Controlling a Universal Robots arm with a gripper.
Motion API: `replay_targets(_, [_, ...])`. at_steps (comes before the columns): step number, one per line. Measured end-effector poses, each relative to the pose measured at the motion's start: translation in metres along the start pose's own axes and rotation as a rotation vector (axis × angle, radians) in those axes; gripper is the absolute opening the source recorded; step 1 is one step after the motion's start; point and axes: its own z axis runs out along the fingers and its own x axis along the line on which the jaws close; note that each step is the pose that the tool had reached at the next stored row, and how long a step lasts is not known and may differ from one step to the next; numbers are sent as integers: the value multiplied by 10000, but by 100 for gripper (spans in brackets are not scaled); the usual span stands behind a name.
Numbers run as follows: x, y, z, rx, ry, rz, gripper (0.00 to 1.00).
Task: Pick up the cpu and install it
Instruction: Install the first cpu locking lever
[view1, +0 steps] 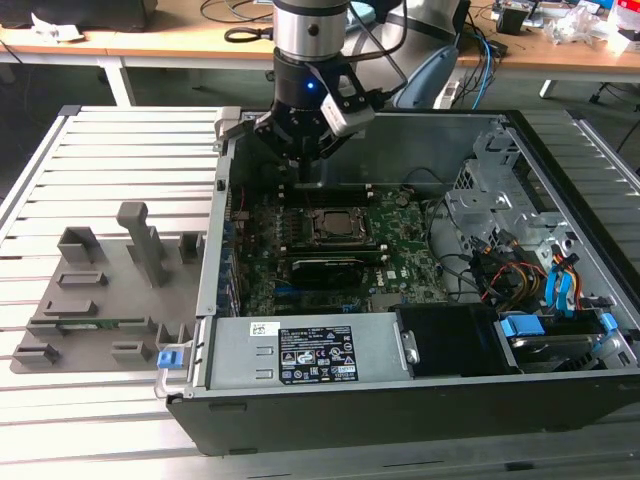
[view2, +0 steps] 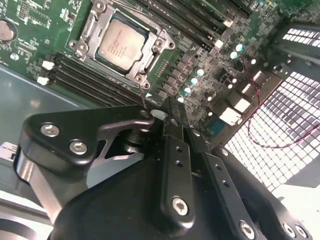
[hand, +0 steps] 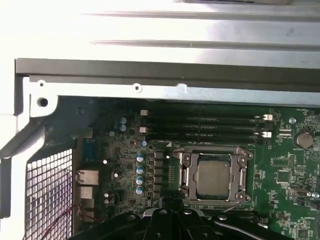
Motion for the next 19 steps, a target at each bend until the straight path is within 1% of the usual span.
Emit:
replay_targets(1, [29,10,23,0,0,0,11])
replay_targets(2, [38,15,30,1,1,-1,11])
replay_targets(4, [76,30,55,1,2,0,11])
replay_targets(6, [94,39,71,-1,0,-1,11])
replay_targets(8, [109,49,111,-2,-1,0,11])
replay_targets(11, [137,69,189,0,0,-2,11])
replay_targets(13, [143,122,212,0,0,-6,11])
replay_targets(14, [142,161,219,0,1,-6,11])
replay_targets(16, [140,210,229,-2,-1,-7,11])
replay_targets(17, [139,249,235,-1,0,-6,11])
replay_targets(19, [138,280,242,-3,0,-7,11])
